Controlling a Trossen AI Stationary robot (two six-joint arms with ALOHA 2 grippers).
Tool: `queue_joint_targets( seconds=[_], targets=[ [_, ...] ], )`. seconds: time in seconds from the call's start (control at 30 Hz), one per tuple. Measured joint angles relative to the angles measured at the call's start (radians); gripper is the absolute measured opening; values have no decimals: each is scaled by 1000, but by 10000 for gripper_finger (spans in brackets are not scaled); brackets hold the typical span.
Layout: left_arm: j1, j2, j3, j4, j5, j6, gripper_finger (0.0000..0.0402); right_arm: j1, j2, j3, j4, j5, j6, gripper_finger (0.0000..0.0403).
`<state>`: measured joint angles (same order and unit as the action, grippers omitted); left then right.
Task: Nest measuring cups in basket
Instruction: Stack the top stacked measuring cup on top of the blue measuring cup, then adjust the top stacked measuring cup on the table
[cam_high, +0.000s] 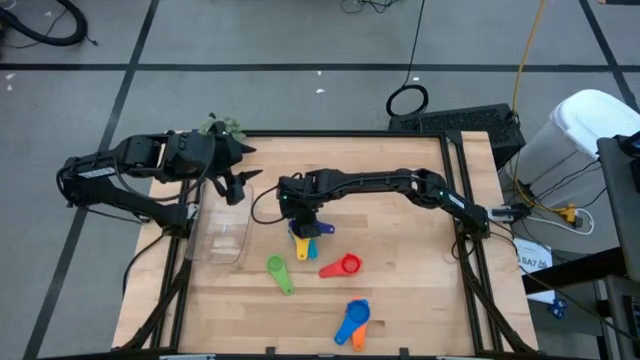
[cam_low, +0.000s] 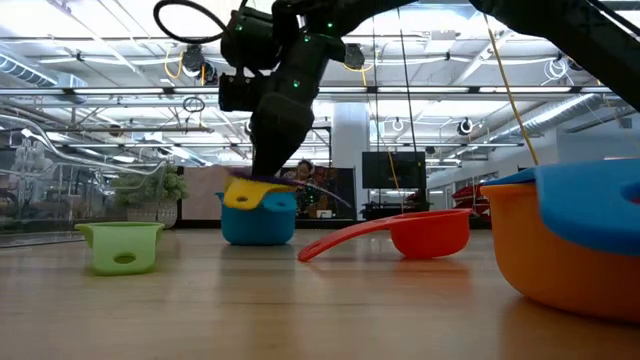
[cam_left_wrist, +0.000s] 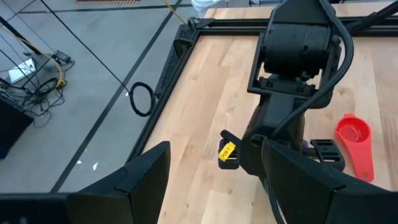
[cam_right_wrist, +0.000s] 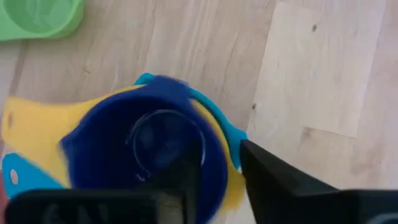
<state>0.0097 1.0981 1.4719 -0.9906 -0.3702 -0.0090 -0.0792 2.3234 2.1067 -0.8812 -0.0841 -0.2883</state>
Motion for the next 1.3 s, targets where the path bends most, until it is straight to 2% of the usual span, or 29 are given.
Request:
queue_joint_targets(
  seconds=[0.27,0.43,0.6,0.67,0.8,0.93,1.03,1.17,1.3],
  targets=[
    [0,0,0,-1,0,-1,257,0,-33,-2,1,4,14,170],
    [0,0,0,-4,0,-22,257,-4,-116,-2,-1,16,23,192],
    [-13,-1,-47,-43,1,-116,257,-6,-216,-33,-116,131,35,195],
    [-28,0,-97,-67,2,-163,257,-10,-255,-103,-132,142,49,193],
    [-63,0,-219,-74,4,-257,257,-13,-349,-330,-35,140,99,188],
    [-104,2,-291,-47,6,-341,257,-13,-448,-581,181,138,153,185],
    [-134,8,-324,-45,5,-400,257,-12,-501,-718,328,134,192,185],
    [-172,38,-390,10,1,-466,257,-5,-533,-814,442,108,226,184],
    [-207,75,-458,124,0,-489,257,9,-523,-843,460,107,227,184]
  ],
)
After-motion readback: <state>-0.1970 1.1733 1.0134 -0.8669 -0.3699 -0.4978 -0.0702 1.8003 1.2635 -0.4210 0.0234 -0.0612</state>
